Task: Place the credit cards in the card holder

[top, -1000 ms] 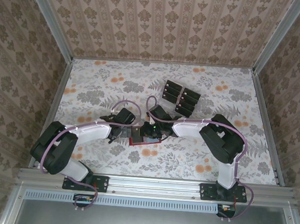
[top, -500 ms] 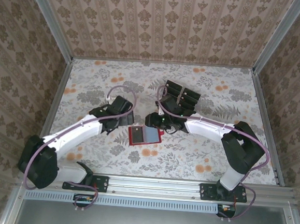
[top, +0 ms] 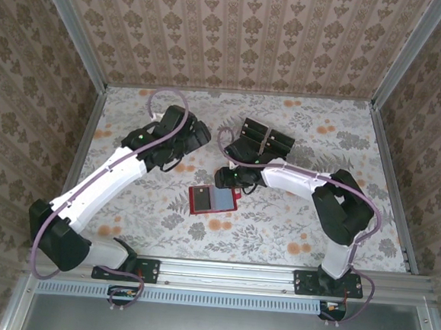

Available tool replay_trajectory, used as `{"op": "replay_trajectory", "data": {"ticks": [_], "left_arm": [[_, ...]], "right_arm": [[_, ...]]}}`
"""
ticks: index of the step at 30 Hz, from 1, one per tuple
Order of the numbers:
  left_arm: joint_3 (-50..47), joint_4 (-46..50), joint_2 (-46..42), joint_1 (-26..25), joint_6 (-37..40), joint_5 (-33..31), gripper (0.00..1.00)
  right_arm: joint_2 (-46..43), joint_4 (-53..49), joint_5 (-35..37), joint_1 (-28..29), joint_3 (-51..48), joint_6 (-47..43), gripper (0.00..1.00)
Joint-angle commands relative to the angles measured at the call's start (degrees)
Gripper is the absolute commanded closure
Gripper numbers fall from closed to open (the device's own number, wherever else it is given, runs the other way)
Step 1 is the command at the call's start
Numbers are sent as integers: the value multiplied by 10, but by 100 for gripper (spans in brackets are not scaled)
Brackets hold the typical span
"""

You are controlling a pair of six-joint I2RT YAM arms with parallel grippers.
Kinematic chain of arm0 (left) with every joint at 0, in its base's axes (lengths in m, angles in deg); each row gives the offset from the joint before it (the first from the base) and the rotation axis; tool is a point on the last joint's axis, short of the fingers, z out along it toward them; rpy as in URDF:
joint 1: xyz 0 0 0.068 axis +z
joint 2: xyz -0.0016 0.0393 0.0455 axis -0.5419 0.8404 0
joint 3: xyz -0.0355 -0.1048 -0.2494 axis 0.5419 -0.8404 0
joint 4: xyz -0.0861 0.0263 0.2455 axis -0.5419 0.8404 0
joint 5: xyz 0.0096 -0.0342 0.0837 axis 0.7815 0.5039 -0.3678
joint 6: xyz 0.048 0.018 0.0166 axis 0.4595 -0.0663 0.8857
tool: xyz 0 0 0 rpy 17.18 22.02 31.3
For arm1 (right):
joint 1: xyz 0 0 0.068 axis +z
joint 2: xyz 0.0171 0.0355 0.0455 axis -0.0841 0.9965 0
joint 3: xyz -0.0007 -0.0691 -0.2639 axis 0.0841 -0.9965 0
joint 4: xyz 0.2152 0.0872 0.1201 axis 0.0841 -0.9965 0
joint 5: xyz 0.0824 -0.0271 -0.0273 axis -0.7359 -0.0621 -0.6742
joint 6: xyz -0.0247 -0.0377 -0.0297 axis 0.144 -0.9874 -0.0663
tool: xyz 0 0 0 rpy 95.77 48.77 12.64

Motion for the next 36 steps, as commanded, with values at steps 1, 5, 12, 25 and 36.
{"op": "replay_trajectory", "data": {"ticks": [1, 5, 12, 25, 36], "left_arm": [[51, 38, 27, -9, -91, 52, 0], [111, 53, 46, -24, -110, 63, 0], [121, 24, 16, -32, -116, 52, 0], [69, -13, -62, -25, -99, 11, 0], [44, -46, -76, -8, -86, 37, 0]], "right_arm": [[26, -42, 16, 2, 31, -32, 50], [43, -48, 13, 2, 42, -35, 50], [66, -53, 2, 13, 53, -27, 50], [97, -68, 8, 27, 73, -18, 50], [111, -51, -21, 30, 67, 10, 50]]}}
